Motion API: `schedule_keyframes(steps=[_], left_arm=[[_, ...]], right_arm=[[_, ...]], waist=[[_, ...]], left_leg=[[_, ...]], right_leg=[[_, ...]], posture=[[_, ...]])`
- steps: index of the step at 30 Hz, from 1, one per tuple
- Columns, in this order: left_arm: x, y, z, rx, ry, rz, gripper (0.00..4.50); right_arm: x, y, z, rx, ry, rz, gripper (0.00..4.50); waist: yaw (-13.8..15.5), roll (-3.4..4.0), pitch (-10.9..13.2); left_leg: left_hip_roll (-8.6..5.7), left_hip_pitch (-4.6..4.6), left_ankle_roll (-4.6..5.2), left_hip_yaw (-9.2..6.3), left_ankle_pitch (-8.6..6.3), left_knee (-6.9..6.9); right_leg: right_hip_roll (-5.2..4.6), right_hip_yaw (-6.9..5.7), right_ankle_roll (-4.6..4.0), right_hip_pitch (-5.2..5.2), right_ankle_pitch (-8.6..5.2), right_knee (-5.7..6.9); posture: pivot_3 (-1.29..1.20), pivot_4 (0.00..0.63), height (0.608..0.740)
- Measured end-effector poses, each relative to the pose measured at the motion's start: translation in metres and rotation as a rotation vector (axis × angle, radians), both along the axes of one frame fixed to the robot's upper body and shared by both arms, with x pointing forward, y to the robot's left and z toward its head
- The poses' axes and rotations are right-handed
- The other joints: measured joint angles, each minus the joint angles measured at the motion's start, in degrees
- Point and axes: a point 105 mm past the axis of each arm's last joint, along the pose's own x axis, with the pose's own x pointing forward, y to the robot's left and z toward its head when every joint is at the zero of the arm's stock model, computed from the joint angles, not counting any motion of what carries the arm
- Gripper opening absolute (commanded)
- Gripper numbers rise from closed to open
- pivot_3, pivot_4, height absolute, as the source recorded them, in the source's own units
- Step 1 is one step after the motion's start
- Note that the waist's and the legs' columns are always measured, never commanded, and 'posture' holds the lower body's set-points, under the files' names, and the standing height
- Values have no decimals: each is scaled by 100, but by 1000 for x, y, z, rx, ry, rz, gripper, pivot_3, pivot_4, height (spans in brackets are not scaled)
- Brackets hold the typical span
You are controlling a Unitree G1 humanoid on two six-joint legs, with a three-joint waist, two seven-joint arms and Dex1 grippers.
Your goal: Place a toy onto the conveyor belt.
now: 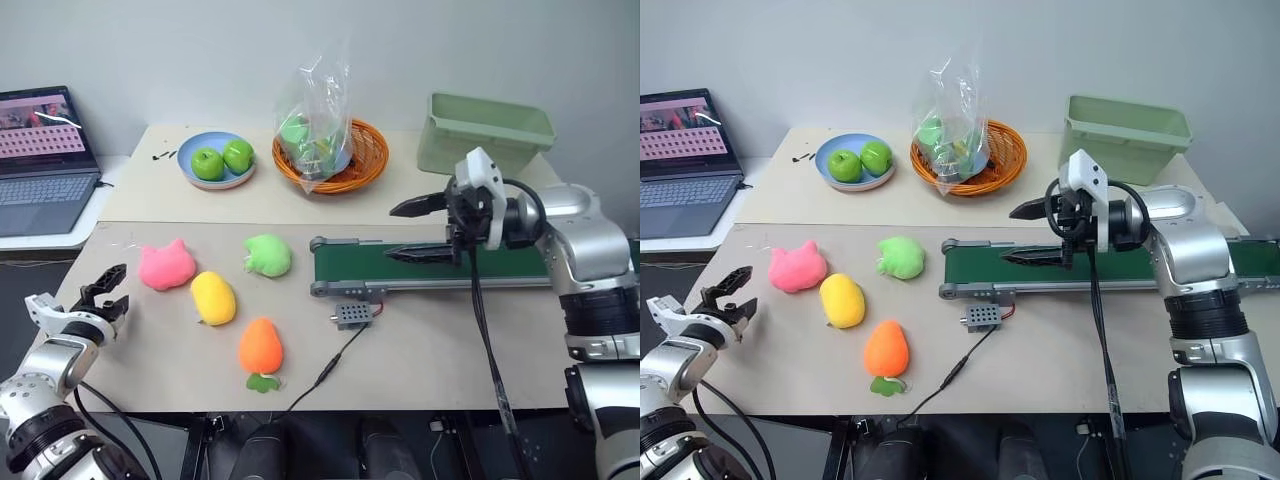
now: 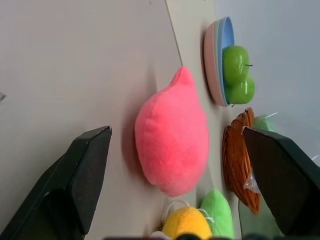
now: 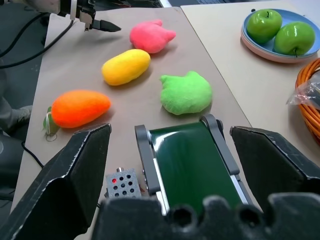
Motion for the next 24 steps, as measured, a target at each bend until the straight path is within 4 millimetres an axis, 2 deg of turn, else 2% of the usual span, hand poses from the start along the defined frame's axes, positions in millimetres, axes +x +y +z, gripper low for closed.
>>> schedule_keyframes(steps=[3,12,15,17,21,22,24], left_arm=[[8,-9,-3,-26,-9,-41,4452],[23,-12,-7,-54,-20,-56,4452],[29,-13,-10,-55,-21,-54,3720],[31,-16,-14,-60,-11,-58,2812],[36,-19,-16,-58,-14,-68,1374],[37,-20,-14,-58,-21,-71,898],[38,-20,-12,-58,-38,-74,898]], right_arm=[[0,-1,1,-3,-2,-2,4500],[-1,-7,7,-30,-23,-20,4500],[-2,-8,8,-36,-25,-23,4500],[-2,-8,8,-39,-25,-24,4500],[-3,-9,9,-46,-25,-29,4500],[-3,-9,9,-46,-24,-29,4500],[-3,-9,9,-46,-23,-29,4500]], waist=[[-5,0,0],[-5,0,0],[-4,0,0],[-5,0,0],[-3,0,0],[-3,0,0],[-3,0,0]], left_leg=[[0,1,0,1,0,0],[0,1,0,2,0,-1],[0,1,0,2,0,-1],[-1,0,0,3,0,-2],[0,-1,0,2,0,-2],[0,-1,0,2,0,-2],[0,-1,0,1,0,-2]], right_leg=[[0,0,0,0,0,0],[0,0,0,0,0,0],[0,0,0,0,0,0],[0,0,0,-1,0,-1],[0,0,0,-2,0,-2],[0,-1,0,-2,0,-1],[-1,0,0,-1,0,-1]], posture=[[0,150,740],[0,150,740],[0,150,740],[0,150,740],[0,150,740],[0,150,740],[0,150,740]])
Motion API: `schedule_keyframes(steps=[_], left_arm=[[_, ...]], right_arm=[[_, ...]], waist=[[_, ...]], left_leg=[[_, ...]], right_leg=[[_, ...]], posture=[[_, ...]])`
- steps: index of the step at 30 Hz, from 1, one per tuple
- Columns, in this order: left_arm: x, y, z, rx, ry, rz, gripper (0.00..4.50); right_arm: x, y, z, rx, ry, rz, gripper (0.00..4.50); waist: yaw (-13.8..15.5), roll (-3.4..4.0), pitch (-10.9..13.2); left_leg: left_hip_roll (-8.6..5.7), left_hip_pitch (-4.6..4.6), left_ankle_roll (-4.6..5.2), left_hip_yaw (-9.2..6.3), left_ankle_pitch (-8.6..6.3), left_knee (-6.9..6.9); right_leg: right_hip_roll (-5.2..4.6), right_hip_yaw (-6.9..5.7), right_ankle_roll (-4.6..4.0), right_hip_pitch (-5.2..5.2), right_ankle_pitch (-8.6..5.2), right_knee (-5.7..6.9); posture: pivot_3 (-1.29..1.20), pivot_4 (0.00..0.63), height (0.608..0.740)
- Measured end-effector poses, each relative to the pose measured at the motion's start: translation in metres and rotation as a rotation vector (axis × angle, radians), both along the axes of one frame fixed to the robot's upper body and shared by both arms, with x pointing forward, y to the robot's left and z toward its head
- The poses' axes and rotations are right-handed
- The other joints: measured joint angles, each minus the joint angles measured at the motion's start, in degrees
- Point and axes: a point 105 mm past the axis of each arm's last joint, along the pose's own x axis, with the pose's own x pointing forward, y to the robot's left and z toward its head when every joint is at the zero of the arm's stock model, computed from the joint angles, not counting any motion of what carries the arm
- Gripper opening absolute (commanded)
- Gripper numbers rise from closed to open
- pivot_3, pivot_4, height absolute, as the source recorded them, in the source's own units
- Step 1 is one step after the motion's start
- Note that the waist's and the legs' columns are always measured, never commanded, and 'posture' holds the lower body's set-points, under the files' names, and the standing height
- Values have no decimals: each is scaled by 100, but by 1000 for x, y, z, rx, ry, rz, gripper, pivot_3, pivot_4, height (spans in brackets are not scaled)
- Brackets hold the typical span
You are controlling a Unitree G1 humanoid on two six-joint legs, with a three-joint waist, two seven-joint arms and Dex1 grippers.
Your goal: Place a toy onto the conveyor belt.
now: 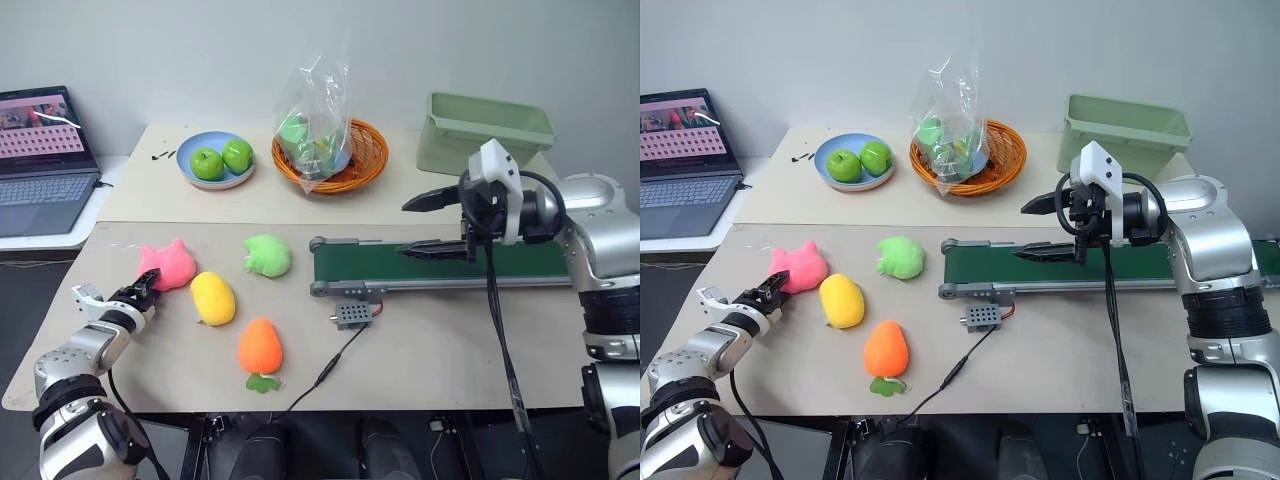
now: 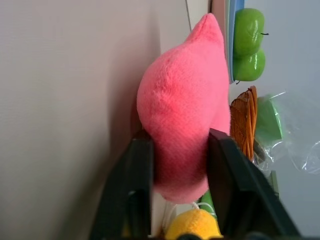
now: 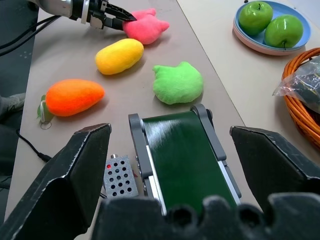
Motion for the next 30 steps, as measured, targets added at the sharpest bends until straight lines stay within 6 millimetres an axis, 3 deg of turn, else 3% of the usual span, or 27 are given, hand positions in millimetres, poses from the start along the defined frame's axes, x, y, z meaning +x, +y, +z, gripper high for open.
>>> schedule_keyframes(steps=[5,9,11,14,17,19,20,23,27,30], left_arm=[[-1,11,11,37,-60,53,898],[-6,23,57,220,-242,106,898],[-5,22,78,365,-284,132,898],[-4,33,83,692,-178,231,898],[-4,34,83,1211,-59,222,898],[-3,25,93,1590,-56,166,898],[-2,15,100,1842,-90,113,898],[1,-20,105,2368,-243,-41,898],[-4,-54,89,2596,-435,-93,898],[-9,-81,100,2741,-648,7,898]], right_arm=[[0,0,0,1,-1,-2,4500],[1,0,0,2,-1,-6,4500],[1,0,0,3,-1,-5,4500],[1,1,-1,5,0,-4,4500],[2,1,-2,6,3,-8,4500],[3,2,-1,9,4,-7,4500],[4,3,0,11,0,-4,4500],[4,3,1,12,-5,-3,4500],[4,4,1,13,-7,-3,4500],[5,4,0,14,-8,-12,4500]], waist=[[-7,-1,0],[0,-1,1],[13,-1,1],[28,-1,1],[27,-1,1],[24,-1,1],[25,0,1],[27,4,-1],[26,4,-1],[29,4,-1]], left_leg=[[3,-4,0,-1,0,-1],[4,-10,-6,-2,-3,-1],[2,-9,-7,-3,-4,-1],[-1,-7,-7,0,-3,-2],[-1,-10,-7,11,-3,-8],[-1,-10,-7,25,-3,-15],[-1,-9,-9,38,-2,-25],[2,-3,-12,54,1,-49],[9,-29,-14,44,3,-60],[8,-57,-20,53,8,-62]], right_leg=[[0,0,0,-5,0,-1],[-5,1,-2,-8,1,-6],[-6,1,-2,-6,1,-7],[-5,1,-5,-4,3,-10],[-3,1,-6,-7,4,-17],[-3,2,-6,-12,4,-20],[-4,3,-8,-14,5,-22],[-5,6,-8,-16,5,-30],[-6,6,-9,-60,6,-15],[-6,6,-13,-90,9,3]], posture=[[0,150,740],[0,150,740],[0,150,740],[0,150,740],[0,150,740],[0,150,740],[0,150,740],[0,150,740],[0,150,740],[0,150,740]])
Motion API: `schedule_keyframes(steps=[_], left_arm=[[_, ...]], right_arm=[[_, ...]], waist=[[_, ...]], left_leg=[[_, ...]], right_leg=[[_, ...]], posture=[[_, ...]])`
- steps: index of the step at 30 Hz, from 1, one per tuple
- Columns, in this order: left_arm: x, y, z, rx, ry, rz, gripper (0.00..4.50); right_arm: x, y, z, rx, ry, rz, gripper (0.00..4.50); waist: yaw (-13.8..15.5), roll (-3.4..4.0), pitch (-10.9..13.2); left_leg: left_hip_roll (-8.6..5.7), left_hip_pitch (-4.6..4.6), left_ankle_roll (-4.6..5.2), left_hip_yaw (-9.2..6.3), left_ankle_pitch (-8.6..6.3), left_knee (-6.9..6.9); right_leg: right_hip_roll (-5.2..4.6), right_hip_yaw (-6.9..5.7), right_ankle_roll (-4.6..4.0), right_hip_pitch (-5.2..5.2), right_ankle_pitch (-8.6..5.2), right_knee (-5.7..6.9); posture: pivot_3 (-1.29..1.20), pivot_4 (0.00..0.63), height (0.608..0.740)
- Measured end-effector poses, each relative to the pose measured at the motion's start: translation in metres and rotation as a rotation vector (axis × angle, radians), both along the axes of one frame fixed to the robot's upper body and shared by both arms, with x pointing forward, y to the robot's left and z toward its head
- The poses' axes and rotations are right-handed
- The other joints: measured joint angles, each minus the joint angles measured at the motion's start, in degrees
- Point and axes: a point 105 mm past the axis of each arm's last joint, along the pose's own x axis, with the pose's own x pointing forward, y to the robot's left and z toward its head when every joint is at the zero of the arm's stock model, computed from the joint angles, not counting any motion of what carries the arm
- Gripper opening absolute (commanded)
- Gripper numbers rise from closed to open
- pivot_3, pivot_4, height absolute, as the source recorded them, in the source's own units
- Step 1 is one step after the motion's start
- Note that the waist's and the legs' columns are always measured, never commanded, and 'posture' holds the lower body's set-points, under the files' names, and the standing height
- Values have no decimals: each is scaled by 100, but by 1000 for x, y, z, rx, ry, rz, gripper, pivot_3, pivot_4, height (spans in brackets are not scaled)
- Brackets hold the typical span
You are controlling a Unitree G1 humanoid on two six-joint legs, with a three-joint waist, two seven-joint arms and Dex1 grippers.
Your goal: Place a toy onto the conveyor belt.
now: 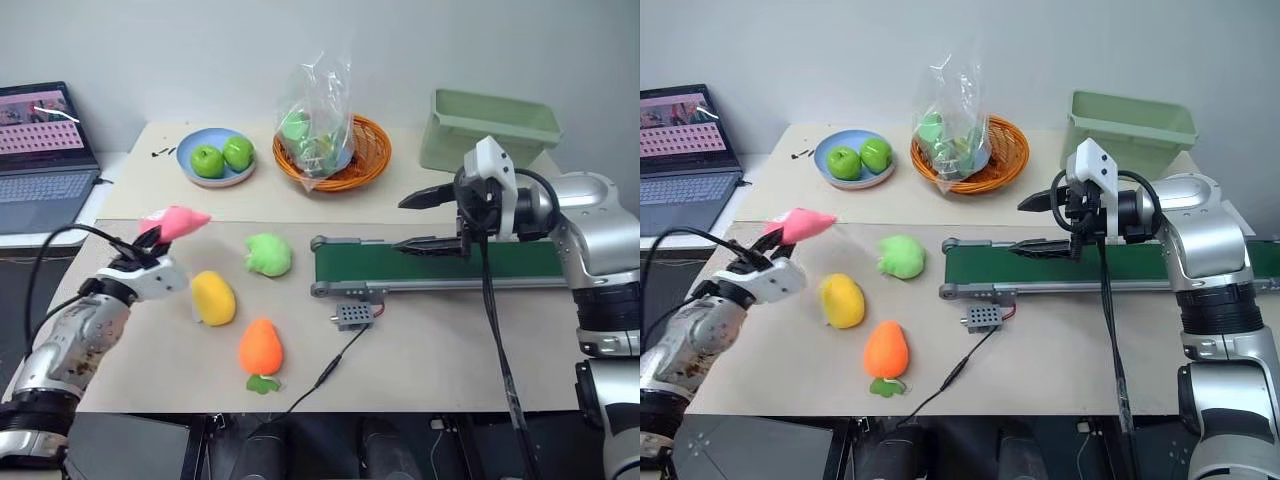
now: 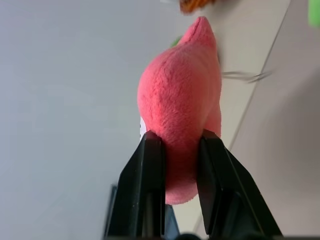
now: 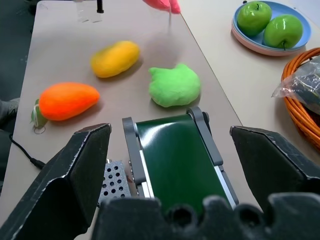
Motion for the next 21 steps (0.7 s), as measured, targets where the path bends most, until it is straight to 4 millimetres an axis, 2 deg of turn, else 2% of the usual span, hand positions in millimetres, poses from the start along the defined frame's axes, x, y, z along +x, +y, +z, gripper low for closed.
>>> schedule_keyframes(steps=[2,5,12,15,21], left_arm=[[-5,-17,5,99,-71,-87,898],[-9,-29,5,163,-131,-155,898],[6,-58,15,177,-160,-306,898],[12,-68,6,163,-127,-342,898],[31,-111,-23,165,-40,-448,898]], right_arm=[[0,0,0,1,-2,-4,4500],[0,-1,-1,1,-3,-10,4500],[-3,0,-2,3,-15,-13,4500],[-2,-1,-5,5,-9,-23,4500],[-5,-1,-6,11,-21,-44,4500]], waist=[[0,0,0],[-19,0,0],[-8,0,0],[-12,0,0],[-5,-2,0]], left_leg=[[-1,1,0,13,0,-4],[0,2,1,18,0,-3],[-3,3,7,25,5,-1],[-5,2,8,28,5,-1],[-6,2,10,28,7,8]], right_leg=[[-1,0,0,2,0,-1],[1,-1,0,3,0,1],[2,-6,2,11,1,9],[1,-7,3,10,1,10],[3,-12,4,15,2,14]], posture=[[0,150,740],[0,150,740],[0,150,740],[0,150,740],[0,150,740]])
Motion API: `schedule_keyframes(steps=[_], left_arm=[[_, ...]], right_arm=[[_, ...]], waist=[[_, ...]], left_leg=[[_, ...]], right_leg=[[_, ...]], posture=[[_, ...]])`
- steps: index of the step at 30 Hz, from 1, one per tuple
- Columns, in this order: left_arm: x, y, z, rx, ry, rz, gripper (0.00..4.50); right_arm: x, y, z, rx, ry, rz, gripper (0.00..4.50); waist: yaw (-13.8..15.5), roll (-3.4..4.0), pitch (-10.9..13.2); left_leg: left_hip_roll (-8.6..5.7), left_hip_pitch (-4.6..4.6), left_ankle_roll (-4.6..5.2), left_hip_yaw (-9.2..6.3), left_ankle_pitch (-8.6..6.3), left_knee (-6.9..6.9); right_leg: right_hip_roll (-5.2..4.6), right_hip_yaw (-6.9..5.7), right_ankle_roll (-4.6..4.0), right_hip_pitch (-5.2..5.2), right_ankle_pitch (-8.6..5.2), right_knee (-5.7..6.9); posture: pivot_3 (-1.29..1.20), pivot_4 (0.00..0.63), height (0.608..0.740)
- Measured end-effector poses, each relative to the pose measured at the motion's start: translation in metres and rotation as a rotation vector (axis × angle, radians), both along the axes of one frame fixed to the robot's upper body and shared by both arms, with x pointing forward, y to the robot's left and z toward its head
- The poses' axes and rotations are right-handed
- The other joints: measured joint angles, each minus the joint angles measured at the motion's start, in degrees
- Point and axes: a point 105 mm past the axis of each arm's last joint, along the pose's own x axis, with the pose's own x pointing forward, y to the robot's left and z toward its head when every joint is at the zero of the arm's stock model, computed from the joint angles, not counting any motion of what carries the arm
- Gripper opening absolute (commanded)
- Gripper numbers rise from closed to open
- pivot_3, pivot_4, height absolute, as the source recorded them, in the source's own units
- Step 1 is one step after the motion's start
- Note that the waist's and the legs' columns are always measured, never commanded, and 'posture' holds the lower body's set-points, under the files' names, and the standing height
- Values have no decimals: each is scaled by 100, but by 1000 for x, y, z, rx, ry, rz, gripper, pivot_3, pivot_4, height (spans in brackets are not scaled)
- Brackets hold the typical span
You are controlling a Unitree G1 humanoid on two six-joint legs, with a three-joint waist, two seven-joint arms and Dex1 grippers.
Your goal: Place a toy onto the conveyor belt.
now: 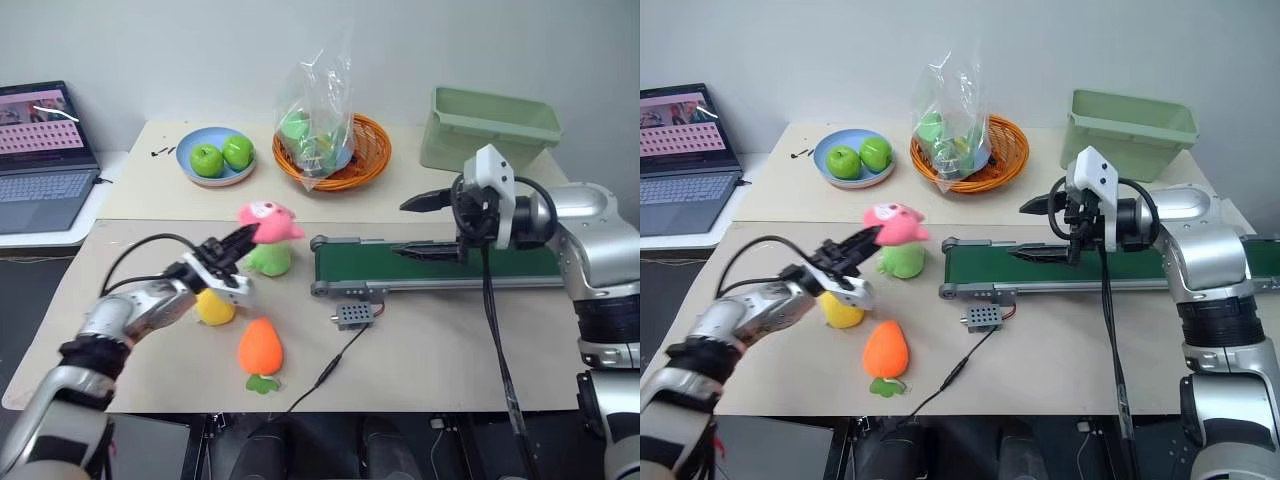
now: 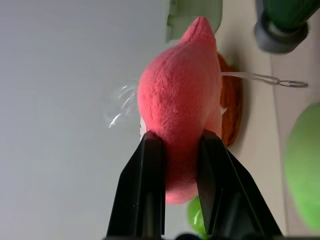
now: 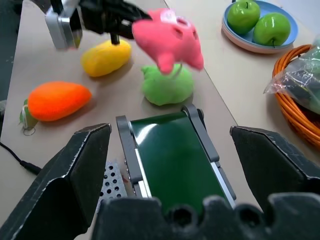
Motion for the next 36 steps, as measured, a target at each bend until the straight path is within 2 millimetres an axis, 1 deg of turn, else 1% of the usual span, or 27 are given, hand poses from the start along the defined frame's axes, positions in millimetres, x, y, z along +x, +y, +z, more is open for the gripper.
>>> schedule_keyframes(steps=[2,4,5,8,14,21,25,30,36], left_arm=[[4,-13,-1,8,-1,-32,898],[7,-20,-1,8,0,-49,898],[10,-27,-3,14,6,-62,898],[11,-34,-7,25,15,-80,898],[9,-38,-19,33,50,-101,898],[5,-45,-25,30,71,-134,898],[-1,-58,-25,27,75,-186,898],[-9,-75,-15,5,61,-260,898],[-7,-84,-18,10,87,-266,898]], right_arm=[[0,-1,-3,3,11,-6,4500],[-1,0,-2,5,10,-4,4500],[-1,-1,0,7,5,-4,4500],[-2,-3,3,8,-5,-13,4500],[-2,-5,3,10,-5,-31,4500],[-2,-5,1,14,-1,-39,4500],[-2,-6,-1,15,5,-44,4500],[-2,-6,-1,15,5,-45,4500],[-2,-7,-2,15,8,-50,4500]], waist=[[0,0,0],[-5,-1,0],[-16,-1,0],[-29,-1,0],[-15,-1,0],[-5,-1,0],[-3,-2,0],[-6,-1,-1],[-6,-1,-1]], left_leg=[[-2,-1,1,0,0,2],[-2,-1,1,0,0,2],[-2,-1,1,0,0,2],[-1,0,1,0,0,2],[-2,0,1,-1,1,4],[-2,0,1,-1,1,7],[-2,-2,1,-1,1,8],[-2,0,1,-1,1,9],[-2,1,2,-1,1,12]], right_leg=[[-1,0,1,1,1,-1],[-1,0,2,0,1,-1],[0,0,2,0,1,-1],[0,1,2,0,1,0],[-1,1,2,0,1,2],[-1,1,2,1,1,2],[-1,1,3,2,1,2],[-1,2,3,2,1,3],[-1,2,3,3,1,5]], posture=[[0,150,740],[0,150,740],[0,150,740],[0,150,740],[0,150,740],[0,150,740],[0,150,740],[0,150,740],[0,150,740]])
